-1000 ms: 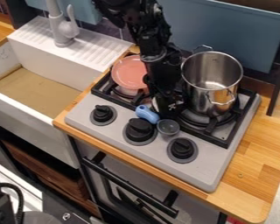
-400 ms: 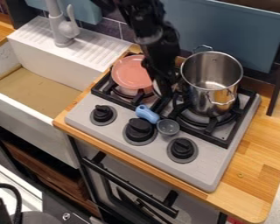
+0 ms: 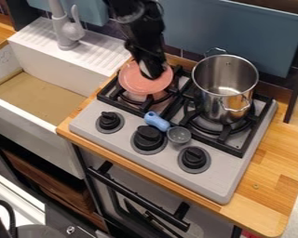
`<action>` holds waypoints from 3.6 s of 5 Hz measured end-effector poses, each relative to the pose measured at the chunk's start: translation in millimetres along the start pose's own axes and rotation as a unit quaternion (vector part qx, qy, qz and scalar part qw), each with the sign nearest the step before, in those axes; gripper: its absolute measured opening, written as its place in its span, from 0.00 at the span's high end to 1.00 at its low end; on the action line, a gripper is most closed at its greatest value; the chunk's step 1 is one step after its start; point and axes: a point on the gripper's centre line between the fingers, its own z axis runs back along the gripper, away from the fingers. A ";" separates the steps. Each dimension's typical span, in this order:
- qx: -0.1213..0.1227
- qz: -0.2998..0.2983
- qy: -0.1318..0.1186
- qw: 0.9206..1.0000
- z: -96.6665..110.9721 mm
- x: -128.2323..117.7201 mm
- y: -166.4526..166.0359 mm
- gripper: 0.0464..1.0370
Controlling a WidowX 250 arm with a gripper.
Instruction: Put suishi in the plate
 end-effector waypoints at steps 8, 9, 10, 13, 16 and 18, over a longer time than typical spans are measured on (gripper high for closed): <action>0.052 0.098 0.083 0.990 -56.4 27.0 52.9 0.03; 0.052 0.108 0.084 0.989 -46.8 34.8 57.0 0.04; 0.046 0.106 0.086 0.990 -46.4 31.4 59.4 0.04; 0.009 0.132 0.090 0.987 -24.2 35.0 51.4 0.04; -0.010 0.130 0.105 0.986 -7.6 32.2 35.9 0.04; 0.002 0.137 0.098 0.986 -8.8 30.2 12.4 0.04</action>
